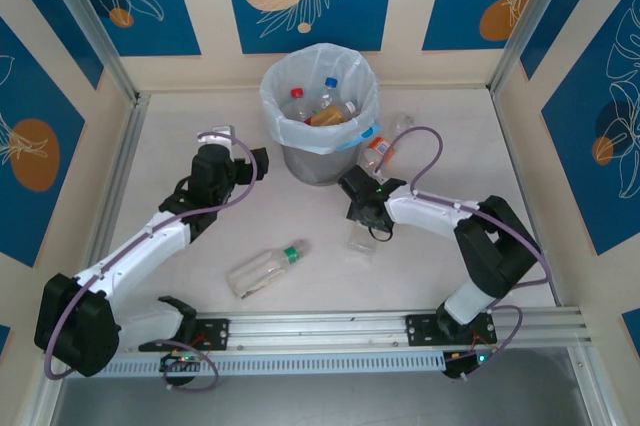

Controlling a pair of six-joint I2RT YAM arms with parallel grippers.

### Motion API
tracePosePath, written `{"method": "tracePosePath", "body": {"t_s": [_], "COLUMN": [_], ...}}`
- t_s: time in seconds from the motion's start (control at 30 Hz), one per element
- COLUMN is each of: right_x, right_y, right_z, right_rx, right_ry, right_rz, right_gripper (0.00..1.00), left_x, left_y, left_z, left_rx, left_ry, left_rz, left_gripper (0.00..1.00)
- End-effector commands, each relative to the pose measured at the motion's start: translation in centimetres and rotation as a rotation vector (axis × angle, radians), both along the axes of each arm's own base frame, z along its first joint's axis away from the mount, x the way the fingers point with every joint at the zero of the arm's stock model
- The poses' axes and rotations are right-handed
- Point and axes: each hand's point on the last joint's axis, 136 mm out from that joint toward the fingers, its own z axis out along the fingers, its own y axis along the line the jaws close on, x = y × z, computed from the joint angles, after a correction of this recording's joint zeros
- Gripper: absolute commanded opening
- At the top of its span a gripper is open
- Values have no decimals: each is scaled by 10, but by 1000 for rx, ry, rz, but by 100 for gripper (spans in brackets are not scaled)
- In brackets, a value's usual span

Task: Put the plastic bottles in the bin

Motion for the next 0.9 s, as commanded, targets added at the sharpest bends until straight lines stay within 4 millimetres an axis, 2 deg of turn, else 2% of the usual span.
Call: {"method": "tracePosePath", "body": {"t_s": [0.0,0.33,0.47,0.57,0.87], "right_x": [4,11,16,19,31], "right_y": [-11,-22,-21,-20,-25], "right_z": [16,43,57,67,112], "right_rx": [-15,-31,-16,7,32], "right_ry": [-78,-179,-228,-263,-402], "right_rz": [-49,-61,-59,-68,-55], "right_gripper": [46,44,44,44,43], "left_x": [5,7,8,10,11], "left_y": [-2,-15,-23,-21,-30], "left_z": [15,14,14,12,16], "left_rx": [-33,-79,-88,-86,-148], "left_ry": [-25,-13,5,9,5], "left_rz": [-1,-64,-95,-85,-107], "left_gripper": [99,99,99,99,99]}}
